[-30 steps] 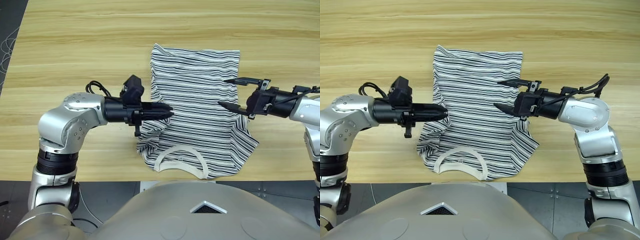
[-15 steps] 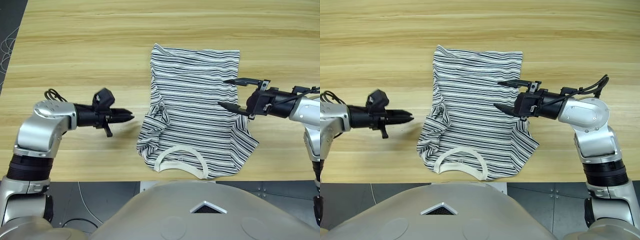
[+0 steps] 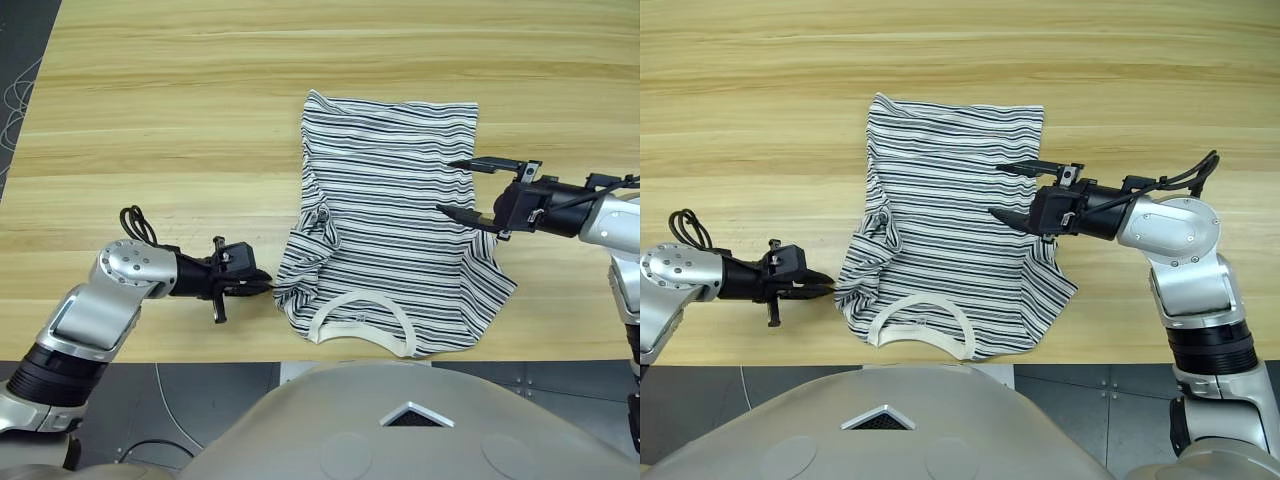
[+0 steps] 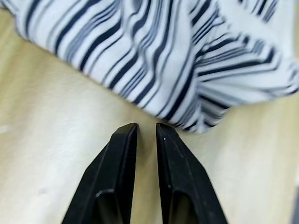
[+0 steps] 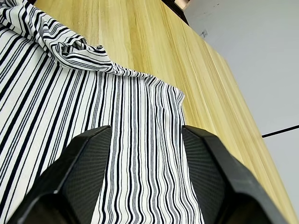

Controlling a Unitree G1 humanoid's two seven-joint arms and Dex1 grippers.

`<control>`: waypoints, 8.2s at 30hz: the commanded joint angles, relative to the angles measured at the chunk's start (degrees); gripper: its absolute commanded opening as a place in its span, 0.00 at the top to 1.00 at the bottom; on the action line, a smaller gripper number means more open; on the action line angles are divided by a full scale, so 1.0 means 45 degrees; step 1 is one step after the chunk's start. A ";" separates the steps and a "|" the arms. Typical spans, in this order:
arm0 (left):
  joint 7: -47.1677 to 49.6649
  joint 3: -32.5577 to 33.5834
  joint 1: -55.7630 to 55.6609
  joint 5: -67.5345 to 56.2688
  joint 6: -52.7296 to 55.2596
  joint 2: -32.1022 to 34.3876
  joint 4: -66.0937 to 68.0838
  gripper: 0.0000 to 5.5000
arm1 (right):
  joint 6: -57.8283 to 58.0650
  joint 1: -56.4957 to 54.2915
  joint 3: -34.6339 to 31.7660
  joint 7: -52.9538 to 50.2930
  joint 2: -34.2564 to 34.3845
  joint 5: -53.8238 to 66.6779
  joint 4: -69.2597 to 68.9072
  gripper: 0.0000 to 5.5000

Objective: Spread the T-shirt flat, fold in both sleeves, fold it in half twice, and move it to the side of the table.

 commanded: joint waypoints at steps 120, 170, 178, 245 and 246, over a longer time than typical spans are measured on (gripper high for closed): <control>-0.1792 0.3127 -0.5969 -0.0791 -0.5082 -0.2753 0.7188 0.86 | 0.5190 -0.2284 0.2390 0.8636 -0.2419 0.3185 0.5329 0.97; -0.2017 0.3305 -0.5958 -0.0983 -0.5077 -0.2585 0.6606 0.86 | 0.7131 -0.4358 0.5155 0.7363 0.0490 0.1570 0.2307 0.75; -0.2032 0.3205 -0.5687 -0.0871 -0.5336 -0.2675 0.6451 0.86 | 0.7330 -0.3701 0.3878 0.7854 -0.0394 0.2727 0.1637 0.75; 0.7932 -0.2328 -0.2144 1.1412 -2.3144 -0.1472 0.8278 0.79 | -0.9580 -0.0147 0.5261 -0.0324 -0.0998 -0.3588 0.3832 0.76; 0.7960 -0.2373 -0.2168 1.1382 -2.3122 -0.1479 0.8325 0.80 | -0.9524 -0.0218 0.5312 -0.0243 -0.1001 -0.3496 0.3824 0.79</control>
